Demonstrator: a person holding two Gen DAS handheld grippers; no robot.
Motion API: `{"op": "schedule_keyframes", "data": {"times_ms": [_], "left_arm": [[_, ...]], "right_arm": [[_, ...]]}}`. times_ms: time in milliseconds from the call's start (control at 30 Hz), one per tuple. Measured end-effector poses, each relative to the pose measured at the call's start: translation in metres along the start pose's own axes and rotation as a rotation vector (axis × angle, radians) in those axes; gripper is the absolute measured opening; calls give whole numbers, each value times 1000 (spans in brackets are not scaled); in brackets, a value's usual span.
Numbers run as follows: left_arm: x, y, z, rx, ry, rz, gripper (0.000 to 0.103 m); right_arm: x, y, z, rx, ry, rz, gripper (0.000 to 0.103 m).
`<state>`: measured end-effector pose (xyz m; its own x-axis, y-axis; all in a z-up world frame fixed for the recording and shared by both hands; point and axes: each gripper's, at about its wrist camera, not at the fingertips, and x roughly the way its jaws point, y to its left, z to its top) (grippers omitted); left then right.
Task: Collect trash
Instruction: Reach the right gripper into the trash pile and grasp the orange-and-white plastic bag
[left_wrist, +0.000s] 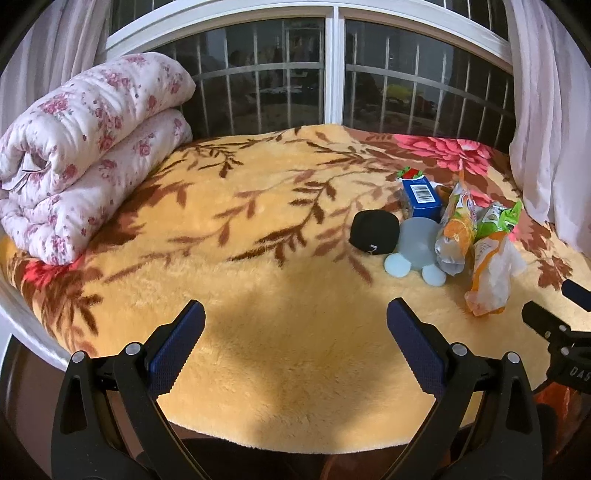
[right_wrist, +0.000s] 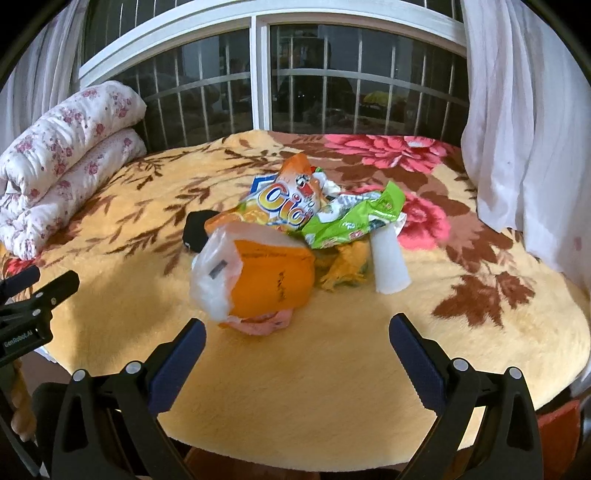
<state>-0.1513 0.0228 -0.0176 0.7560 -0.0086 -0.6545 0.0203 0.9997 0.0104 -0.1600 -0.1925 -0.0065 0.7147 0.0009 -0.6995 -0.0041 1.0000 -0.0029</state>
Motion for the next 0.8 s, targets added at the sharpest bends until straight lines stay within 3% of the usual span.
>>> {"op": "schedule_keyframes", "data": {"times_ms": [567, 800], "left_arm": [[6, 0, 2, 11, 4, -6, 96], [15, 8, 0, -15, 27, -27, 96]], "right_arm": [[20, 13, -1, -8, 42, -2, 98], [44, 29, 12, -9, 4, 17, 98]]}}
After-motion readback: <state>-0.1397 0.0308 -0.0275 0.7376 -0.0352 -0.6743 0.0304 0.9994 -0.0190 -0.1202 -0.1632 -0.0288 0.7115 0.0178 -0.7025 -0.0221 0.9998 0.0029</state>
